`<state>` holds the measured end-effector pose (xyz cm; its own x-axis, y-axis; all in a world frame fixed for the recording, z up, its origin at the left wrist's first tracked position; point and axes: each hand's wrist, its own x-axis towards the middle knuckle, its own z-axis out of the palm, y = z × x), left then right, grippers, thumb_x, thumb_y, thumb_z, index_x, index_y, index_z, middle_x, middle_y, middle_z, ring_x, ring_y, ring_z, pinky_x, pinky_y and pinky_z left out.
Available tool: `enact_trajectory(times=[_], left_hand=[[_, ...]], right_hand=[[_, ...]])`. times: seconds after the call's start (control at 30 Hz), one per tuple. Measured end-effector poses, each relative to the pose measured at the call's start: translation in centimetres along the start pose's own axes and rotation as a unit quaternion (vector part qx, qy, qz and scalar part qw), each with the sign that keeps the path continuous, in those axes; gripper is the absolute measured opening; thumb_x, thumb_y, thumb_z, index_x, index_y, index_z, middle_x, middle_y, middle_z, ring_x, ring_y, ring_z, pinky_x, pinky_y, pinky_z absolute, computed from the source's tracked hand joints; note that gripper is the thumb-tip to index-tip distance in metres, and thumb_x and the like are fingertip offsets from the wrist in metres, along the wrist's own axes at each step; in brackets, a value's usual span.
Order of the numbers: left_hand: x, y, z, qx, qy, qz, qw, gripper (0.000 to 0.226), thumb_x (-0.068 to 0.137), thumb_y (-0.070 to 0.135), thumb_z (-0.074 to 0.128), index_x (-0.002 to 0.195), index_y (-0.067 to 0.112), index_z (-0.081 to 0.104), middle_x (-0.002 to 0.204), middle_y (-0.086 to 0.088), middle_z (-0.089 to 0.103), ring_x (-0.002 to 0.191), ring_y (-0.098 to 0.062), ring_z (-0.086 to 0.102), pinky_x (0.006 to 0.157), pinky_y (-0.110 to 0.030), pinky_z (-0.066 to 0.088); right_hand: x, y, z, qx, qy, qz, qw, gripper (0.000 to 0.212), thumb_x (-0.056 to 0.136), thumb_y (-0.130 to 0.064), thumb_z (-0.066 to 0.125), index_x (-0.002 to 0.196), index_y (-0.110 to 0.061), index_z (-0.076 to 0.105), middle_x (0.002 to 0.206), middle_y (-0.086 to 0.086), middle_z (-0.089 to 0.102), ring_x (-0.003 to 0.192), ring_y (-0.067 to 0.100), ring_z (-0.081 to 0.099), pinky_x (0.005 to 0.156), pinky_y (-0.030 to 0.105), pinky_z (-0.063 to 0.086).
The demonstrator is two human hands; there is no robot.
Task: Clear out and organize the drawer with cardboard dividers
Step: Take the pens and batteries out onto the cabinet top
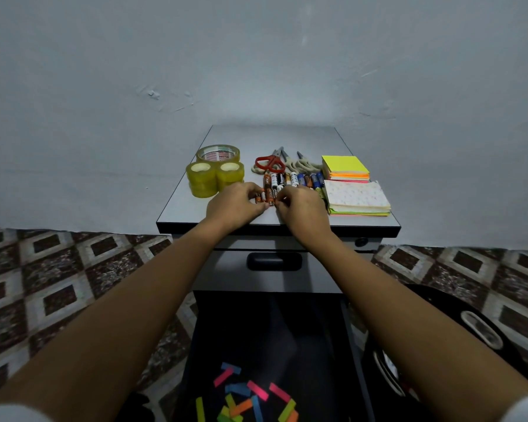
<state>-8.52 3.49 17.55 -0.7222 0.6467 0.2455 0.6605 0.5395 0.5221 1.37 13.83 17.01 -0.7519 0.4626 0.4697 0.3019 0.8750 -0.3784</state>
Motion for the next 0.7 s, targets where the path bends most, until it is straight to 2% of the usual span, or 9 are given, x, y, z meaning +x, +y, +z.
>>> enact_trajectory(times=[0.27, 0.57, 0.7], left_hand=[[-0.4, -0.3, 0.0, -0.033, 0.005, -0.001, 0.999, 0.047, 0.081, 0.034, 0.069, 0.124, 0.017, 0.057, 0.125, -0.006, 0.061, 0.117, -0.018, 0.056, 0.093, -0.039, 0.05], [-1.1, -0.3, 0.0, -0.067, 0.017, 0.001, 0.998, 0.05, 0.082, 0.026, 0.07, 0.127, 0.012, 0.054, 0.127, -0.009, 0.059, 0.118, -0.019, 0.055, 0.09, -0.025, 0.044], [-1.2, -0.2, 0.0, -0.063, 0.017, 0.002, 0.998, 0.05, 0.083, 0.026, 0.07, 0.128, 0.011, 0.054, 0.125, -0.009, 0.06, 0.116, -0.019, 0.056, 0.089, -0.025, 0.044]], right_hand=[[-0.4, 0.1, -0.4, 0.027, 0.004, -0.001, 1.0, 0.02, 0.09, -0.015, 0.056, 0.104, -0.005, 0.067, 0.102, 0.014, 0.066, 0.092, 0.025, 0.059, 0.074, 0.031, 0.045], [-0.9, 0.6, -0.5, 0.071, 0.007, 0.003, 0.997, 0.019, 0.088, -0.013, 0.06, 0.101, -0.005, 0.069, 0.098, 0.013, 0.068, 0.09, 0.023, 0.061, 0.078, 0.031, 0.05], [-1.1, 0.6, -0.5, 0.07, 0.01, 0.002, 0.998, 0.02, 0.088, -0.016, 0.061, 0.102, -0.005, 0.069, 0.098, 0.013, 0.068, 0.089, 0.023, 0.061, 0.078, 0.032, 0.051]])
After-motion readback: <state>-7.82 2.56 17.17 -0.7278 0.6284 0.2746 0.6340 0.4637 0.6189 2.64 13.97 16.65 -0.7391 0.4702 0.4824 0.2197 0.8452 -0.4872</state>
